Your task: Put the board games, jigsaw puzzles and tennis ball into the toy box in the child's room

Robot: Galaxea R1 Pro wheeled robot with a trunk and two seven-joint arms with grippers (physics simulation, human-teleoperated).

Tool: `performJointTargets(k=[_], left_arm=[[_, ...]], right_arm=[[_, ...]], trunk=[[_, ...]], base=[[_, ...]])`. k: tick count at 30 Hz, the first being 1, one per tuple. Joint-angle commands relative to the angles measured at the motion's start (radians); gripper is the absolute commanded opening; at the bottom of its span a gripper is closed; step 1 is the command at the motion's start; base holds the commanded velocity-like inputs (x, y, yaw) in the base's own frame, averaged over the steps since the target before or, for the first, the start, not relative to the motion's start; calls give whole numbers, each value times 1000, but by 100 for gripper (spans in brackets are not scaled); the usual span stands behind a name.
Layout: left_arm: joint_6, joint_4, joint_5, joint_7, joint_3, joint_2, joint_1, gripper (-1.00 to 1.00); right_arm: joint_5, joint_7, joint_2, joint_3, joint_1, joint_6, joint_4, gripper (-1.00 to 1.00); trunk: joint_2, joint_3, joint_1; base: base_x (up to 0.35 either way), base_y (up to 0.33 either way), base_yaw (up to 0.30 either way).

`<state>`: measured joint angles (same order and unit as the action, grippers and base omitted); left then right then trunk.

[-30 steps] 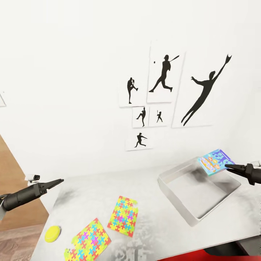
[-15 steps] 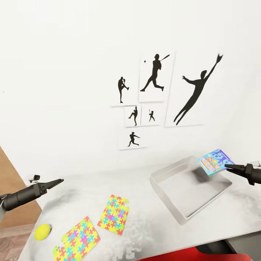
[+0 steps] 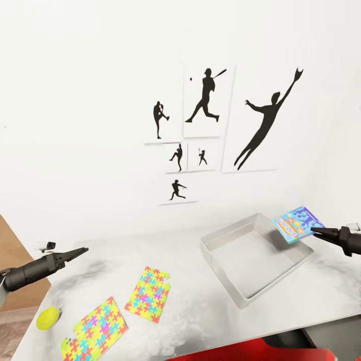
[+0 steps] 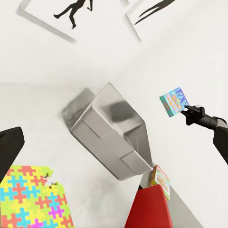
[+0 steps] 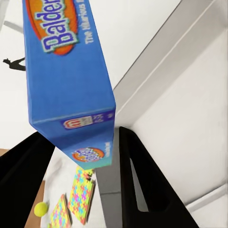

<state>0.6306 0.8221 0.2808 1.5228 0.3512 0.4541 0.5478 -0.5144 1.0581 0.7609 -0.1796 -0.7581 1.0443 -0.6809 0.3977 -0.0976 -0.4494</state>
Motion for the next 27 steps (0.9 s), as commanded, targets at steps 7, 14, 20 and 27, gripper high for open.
performJointTargets(k=[7, 14, 20, 27], left_arm=[[11, 0, 0, 4, 0, 0, 1, 100], [11, 0, 0, 4, 0, 0, 1, 100], [11, 0, 0, 4, 0, 0, 1, 100], [13, 1, 1, 9, 0, -1, 1, 100]], right_arm=[[5, 5, 0, -1, -3, 3, 0, -100], [8, 6, 1, -1, 2, 3, -2, -100], [5, 5, -11, -1, -1, 3, -44, -100], [7, 0, -70, 6, -7, 3, -73, -100]], trunk=[[2, -4, -1], [2, -4, -1], [2, -11, -1], [2, -22, -1]], base=[[0, -17, 0], [0, 0, 0], [0, 0, 0], [0, 0, 0]])
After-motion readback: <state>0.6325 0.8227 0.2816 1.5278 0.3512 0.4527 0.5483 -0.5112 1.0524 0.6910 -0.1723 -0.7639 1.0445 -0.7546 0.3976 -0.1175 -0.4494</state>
